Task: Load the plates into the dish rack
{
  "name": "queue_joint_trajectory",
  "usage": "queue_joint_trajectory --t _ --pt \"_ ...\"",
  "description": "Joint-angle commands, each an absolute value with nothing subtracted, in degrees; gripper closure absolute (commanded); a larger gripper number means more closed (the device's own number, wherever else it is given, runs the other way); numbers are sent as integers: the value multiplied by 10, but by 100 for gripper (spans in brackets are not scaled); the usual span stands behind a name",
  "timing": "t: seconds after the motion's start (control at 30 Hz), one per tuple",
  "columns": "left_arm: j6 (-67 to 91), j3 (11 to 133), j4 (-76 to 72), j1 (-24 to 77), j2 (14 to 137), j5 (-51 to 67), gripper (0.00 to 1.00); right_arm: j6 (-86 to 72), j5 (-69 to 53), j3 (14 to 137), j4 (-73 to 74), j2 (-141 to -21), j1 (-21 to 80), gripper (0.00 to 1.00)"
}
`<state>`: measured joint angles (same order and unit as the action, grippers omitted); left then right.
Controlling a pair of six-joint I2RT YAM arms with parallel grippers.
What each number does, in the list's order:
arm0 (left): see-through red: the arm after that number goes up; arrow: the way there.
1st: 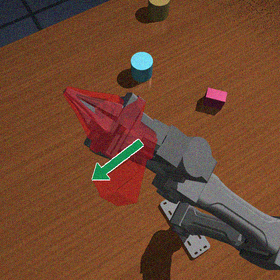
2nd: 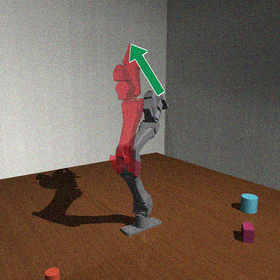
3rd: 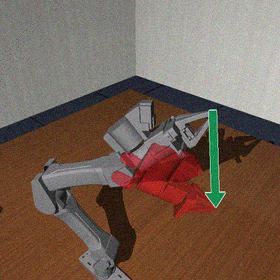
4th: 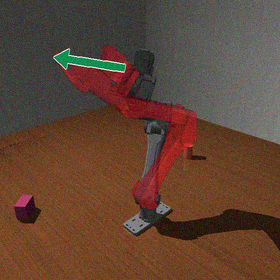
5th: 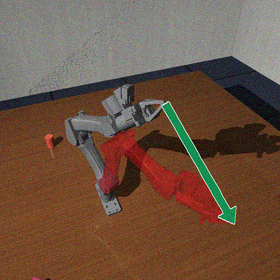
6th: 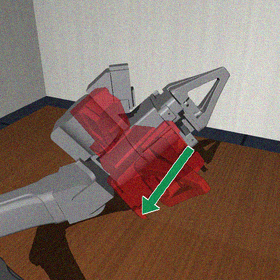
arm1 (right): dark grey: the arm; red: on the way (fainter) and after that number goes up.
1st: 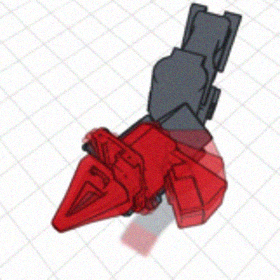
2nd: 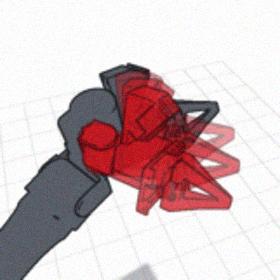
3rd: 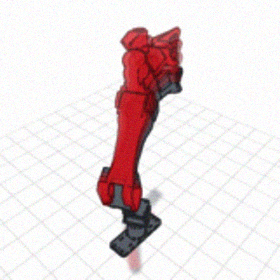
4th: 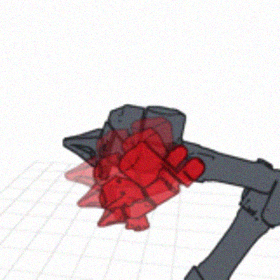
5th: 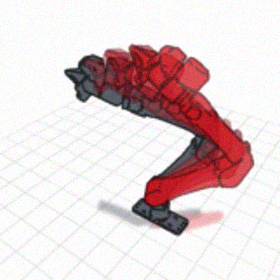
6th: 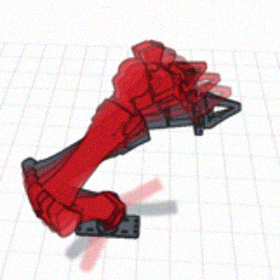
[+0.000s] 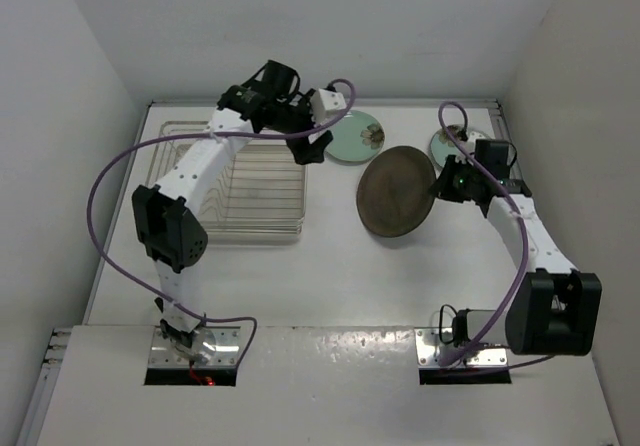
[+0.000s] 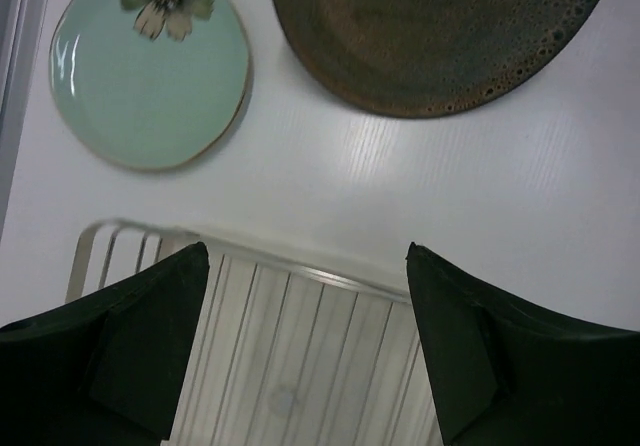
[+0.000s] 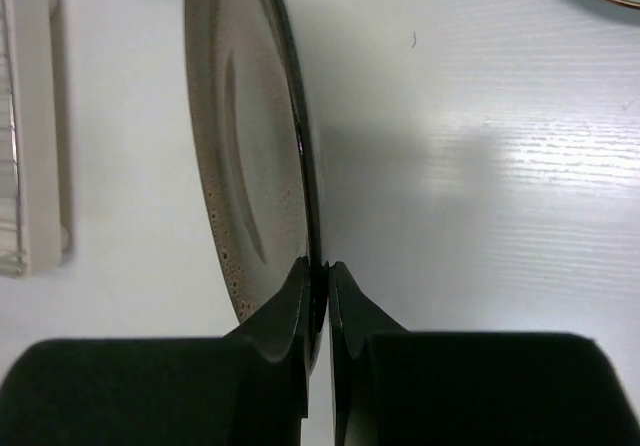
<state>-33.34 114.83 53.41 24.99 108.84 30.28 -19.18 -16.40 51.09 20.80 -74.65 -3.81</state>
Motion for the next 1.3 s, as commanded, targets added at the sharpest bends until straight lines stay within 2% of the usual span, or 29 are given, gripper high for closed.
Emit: queue_joint_trajectory --t 0.0,0.2,0.3,0.43,0.6,0.77,0.87,0.97,1.0,1.13,1.17,1.27 --pt "-383 1194 498 285 1105 333 15 -138 -172 558 167 -696 22 100" --pt "-469 1230 491 323 1150 449 1 -81 -174 522 98 -639 103 100" --pt "-488 1236 491 328 1168 516 1 -71 -192 504 50 -618 122 100" --pt "-524 1203 510 333 1173 550 1 -70 -193 509 36 -620 145 100" --pt "-585 1159 535 344 1179 545 9 -71 -192 500 11 -616 160 100" --pt "-579 1110 509 356 1197 545 9 -71 -194 498 5 -627 174 100" --pt "-522 1105 452 367 1215 538 9 -75 -197 498 4 -635 185 100" --pt "-494 1111 424 372 1223 531 22 -76 -197 494 3 -631 194 100" --pt "-494 1111 424 372 1230 531 41 -76 -197 493 -10 -628 195 100" --pt "-472 1124 424 372 1230 520 96 -73 -185 492 -10 -622 196 100" --pt "-467 1132 424 372 1230 514 100 -70 -184 490 -10 -621 195 100" --pt "-455 1156 431 366 1230 514 100 -69 -171 489 -10 -614 192 100"
